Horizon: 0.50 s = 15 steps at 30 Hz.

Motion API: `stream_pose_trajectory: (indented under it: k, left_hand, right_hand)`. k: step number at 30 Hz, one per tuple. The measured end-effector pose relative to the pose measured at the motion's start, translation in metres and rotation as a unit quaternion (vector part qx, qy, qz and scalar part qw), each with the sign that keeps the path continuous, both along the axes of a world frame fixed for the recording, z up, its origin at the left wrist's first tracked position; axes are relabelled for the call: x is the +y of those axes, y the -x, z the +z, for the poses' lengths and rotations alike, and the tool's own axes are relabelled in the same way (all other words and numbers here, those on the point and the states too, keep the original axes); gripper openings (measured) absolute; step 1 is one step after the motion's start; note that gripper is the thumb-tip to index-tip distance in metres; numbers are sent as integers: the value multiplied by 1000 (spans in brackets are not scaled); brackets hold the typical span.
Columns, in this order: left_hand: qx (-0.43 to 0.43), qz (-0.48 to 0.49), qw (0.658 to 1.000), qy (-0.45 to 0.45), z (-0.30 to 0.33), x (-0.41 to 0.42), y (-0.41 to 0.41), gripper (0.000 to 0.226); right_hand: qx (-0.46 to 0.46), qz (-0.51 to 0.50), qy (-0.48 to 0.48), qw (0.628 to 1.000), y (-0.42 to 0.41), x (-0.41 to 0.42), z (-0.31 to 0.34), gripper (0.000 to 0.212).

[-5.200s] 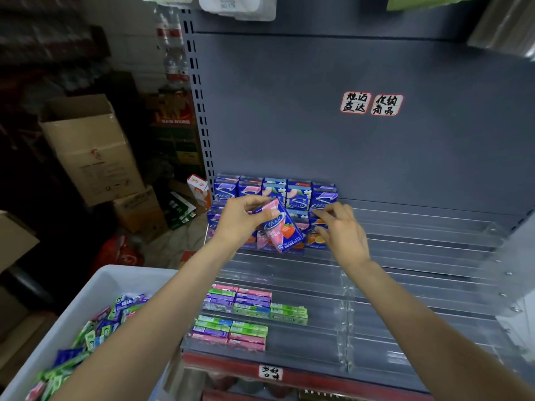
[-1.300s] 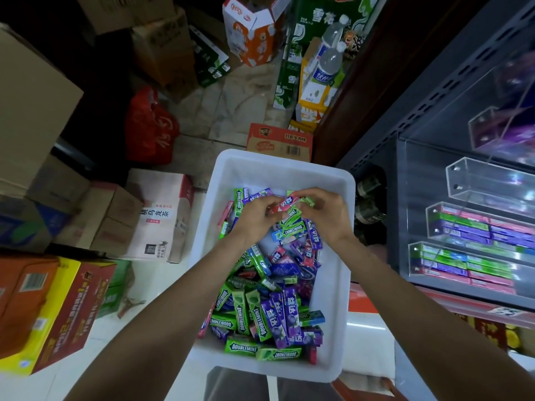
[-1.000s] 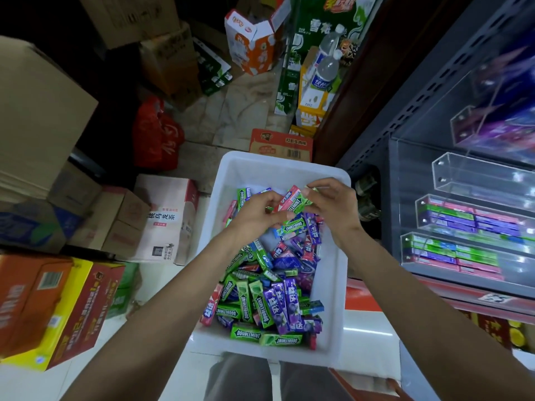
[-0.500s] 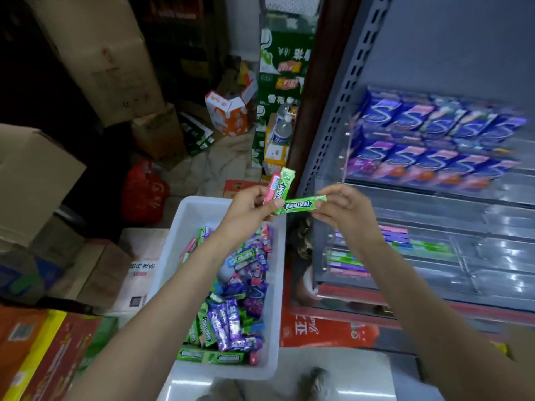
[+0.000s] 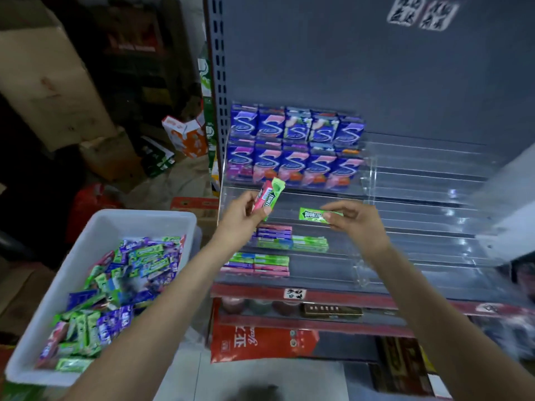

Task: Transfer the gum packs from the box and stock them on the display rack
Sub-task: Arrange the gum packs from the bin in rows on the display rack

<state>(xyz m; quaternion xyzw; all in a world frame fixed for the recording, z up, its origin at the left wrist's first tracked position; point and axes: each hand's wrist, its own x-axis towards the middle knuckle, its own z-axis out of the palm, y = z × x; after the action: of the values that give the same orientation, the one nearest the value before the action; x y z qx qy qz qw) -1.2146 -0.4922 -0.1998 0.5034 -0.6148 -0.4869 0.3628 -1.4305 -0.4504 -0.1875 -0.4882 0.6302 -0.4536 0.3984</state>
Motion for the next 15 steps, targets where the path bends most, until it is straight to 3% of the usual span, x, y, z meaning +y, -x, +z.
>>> stream_pose_trajectory:
  k: [4, 15]
  left_hand:
    - [-38, 20, 999, 16, -5, 8, 15, 22]
    - [-39, 33, 999, -16, -12, 16, 30, 16]
  right_hand:
    - [40, -6, -4, 999, 24, 4, -13, 15]
    - [288, 11, 23, 957, 21, -11, -63, 16]
